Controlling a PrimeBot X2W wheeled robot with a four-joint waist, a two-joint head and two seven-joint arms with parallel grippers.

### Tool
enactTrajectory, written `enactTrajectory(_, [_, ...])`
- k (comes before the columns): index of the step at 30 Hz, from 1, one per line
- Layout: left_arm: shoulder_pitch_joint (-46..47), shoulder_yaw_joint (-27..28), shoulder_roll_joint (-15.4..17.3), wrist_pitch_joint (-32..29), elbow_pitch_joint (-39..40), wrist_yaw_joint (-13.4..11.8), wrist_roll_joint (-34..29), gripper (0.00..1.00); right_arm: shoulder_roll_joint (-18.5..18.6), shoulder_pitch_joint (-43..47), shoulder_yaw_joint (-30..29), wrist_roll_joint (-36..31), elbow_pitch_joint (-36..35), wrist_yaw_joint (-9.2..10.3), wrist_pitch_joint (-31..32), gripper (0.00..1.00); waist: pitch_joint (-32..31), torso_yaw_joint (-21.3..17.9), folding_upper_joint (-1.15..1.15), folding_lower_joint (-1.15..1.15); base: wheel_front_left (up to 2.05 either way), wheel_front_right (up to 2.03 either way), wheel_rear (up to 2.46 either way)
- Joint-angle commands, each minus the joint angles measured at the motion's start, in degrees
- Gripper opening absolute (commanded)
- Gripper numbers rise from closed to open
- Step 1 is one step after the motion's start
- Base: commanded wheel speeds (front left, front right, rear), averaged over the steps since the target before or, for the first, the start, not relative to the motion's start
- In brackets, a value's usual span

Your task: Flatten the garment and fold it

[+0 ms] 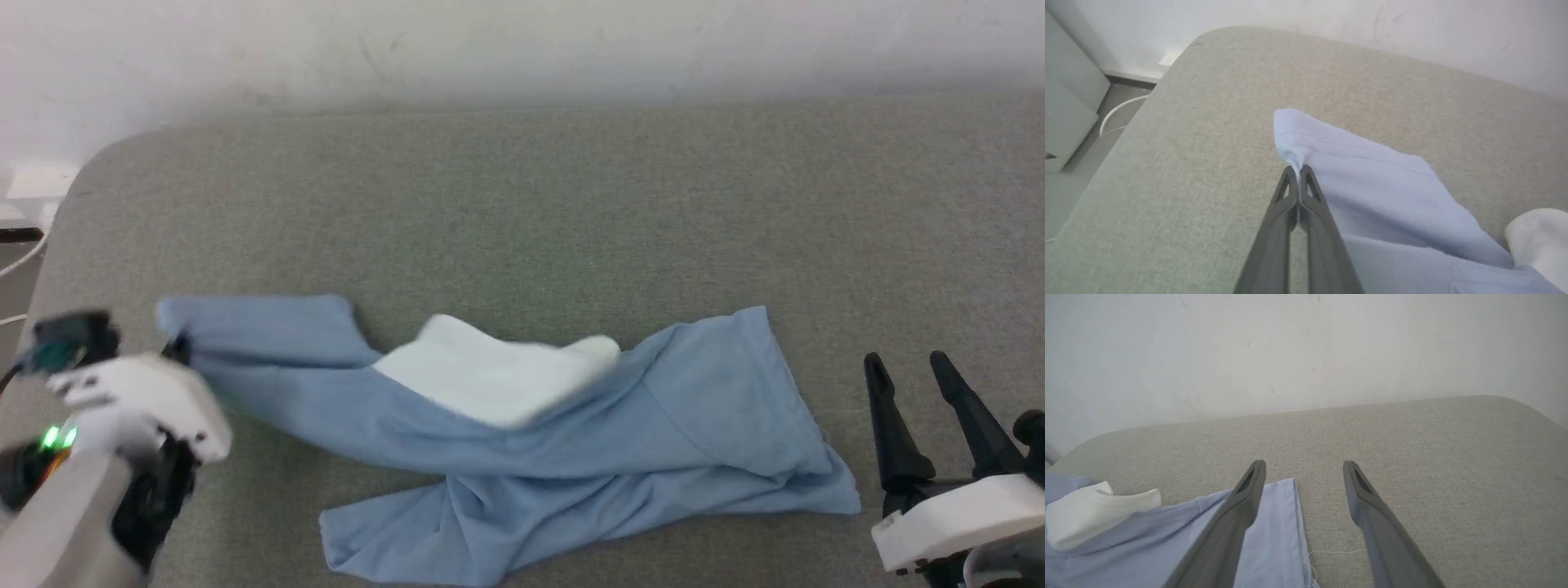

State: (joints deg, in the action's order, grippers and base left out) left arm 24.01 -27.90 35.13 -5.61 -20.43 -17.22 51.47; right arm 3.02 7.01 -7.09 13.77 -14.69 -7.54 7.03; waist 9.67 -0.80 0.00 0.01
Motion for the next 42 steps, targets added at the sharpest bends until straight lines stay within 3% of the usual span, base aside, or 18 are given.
enactTrajectory(1, [-4.2,1.9,0.5,1.2,0.0,-1.7,1.7,0.00,-0.1,-0.4,0.1,0.5,-0.1,0.05,0.0,1.00,0.0,0.3,0.00,-0.01,0.00,0.00,0.00])
enactTrajectory(5, [-11.9,6.2,0.3,3.2,-1.6,-3.1,6.7,0.00,-0.1,-0.6,0.3,0.6,0.1,0.05,-0.1,1.00,0.2,0.1,0.00,-0.01,0.00,0.00,0.00])
enactTrajectory(10, [-16.2,7.4,-2.1,5.4,-2.6,-2.2,9.2,0.00,-0.1,-0.9,0.1,0.7,0.5,0.05,-0.2,1.00,0.3,0.1,0.00,-0.01,0.00,0.00,0.00])
enactTrajectory(11, [-16.4,7.7,-2.6,6.5,-2.5,-2.1,9.1,0.98,-0.1,-0.9,0.0,0.7,0.6,0.05,-0.3,1.00,0.2,0.1,0.00,-0.01,0.00,0.00,0.00])
enactTrajectory(19, [-16.6,9.0,-3.6,19.2,1.4,-2.1,2.6,1.00,-0.1,-0.7,-0.2,0.6,1.6,0.05,-0.2,1.00,-2.1,0.0,0.00,-0.01,0.00,0.00,0.00])
enactTrajectory(23, [-17.2,12.3,-5.0,20.5,7.1,-1.9,-3.8,1.00,-0.1,-0.5,-0.5,0.8,2.6,0.05,-0.2,1.00,-2.9,0.3,0.00,-0.01,0.00,0.00,0.00])
enactTrajectory(29, [-21.1,19.0,-11.1,20.6,15.8,0.5,-15.8,1.00,-0.1,-3.5,-0.6,2.6,8.1,0.05,1.5,1.00,-3.3,0.5,0.00,-0.01,0.00,0.00,0.00])
enactTrajectory(34, [-23.9,22.1,-16.0,20.6,19.9,3.0,-22.3,1.00,0.4,-11.2,-0.9,4.7,18.8,0.05,8.9,1.00,-2.9,1.5,0.00,-0.01,0.00,0.00,0.00])
enactTrajectory(42, [-23.5,23.3,-21.1,20.6,20.7,6.9,-27.1,1.00,5.0,-26.5,3.9,9.4,36.9,0.05,24.3,1.00,-0.7,5.0,0.00,-0.01,0.00,0.00,0.00])
